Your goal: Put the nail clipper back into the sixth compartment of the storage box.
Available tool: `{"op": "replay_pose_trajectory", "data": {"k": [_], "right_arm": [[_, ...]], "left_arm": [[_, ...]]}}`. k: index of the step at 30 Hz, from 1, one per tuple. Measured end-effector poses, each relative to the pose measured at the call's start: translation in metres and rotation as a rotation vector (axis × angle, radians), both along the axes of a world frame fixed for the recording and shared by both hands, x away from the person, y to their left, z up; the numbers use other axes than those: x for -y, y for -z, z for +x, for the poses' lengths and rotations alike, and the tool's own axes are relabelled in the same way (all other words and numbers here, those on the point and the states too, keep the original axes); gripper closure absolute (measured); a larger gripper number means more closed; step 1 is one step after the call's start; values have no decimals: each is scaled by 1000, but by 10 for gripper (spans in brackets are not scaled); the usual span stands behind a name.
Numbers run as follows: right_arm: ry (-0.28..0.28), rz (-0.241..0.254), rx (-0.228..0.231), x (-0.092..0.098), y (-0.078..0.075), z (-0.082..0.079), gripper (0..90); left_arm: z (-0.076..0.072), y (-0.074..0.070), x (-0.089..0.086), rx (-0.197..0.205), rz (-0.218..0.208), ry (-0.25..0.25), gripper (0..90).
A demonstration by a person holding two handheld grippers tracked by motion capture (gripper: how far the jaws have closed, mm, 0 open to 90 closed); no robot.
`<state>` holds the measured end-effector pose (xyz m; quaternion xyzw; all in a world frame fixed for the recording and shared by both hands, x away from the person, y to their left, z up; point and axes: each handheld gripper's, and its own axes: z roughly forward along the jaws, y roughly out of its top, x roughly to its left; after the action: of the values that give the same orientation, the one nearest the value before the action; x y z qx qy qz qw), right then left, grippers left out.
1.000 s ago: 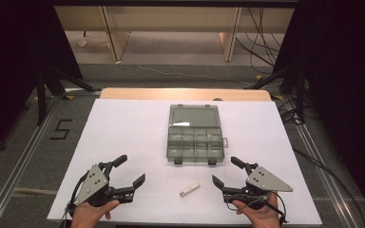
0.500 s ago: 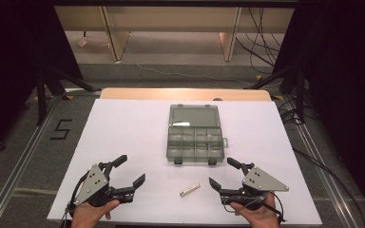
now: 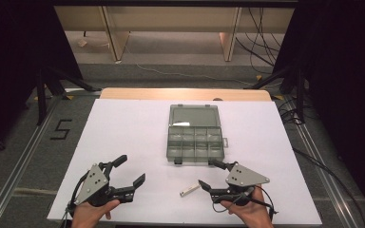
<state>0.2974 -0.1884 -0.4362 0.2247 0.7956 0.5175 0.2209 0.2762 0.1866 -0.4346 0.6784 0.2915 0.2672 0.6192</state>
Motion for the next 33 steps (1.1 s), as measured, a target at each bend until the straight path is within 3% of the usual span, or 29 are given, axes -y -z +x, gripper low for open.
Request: {"op": "replay_pose_trajectory", "data": {"k": [13,20,29,33], "right_arm": [[-71,-117,-101,-21,13,32,466],[-91,-180,-176,-27,18,43,644],[-178,-274,-224,-33,24,51,893],[-195,-316,-251,-36,32,56,900]], "left_arm": [[0,0,1,0,2,3,157],[1,0,1,-1,5,4,157],[1,1,2,0,6,7,157],[2,1,2,-1,6,8,157]]}}
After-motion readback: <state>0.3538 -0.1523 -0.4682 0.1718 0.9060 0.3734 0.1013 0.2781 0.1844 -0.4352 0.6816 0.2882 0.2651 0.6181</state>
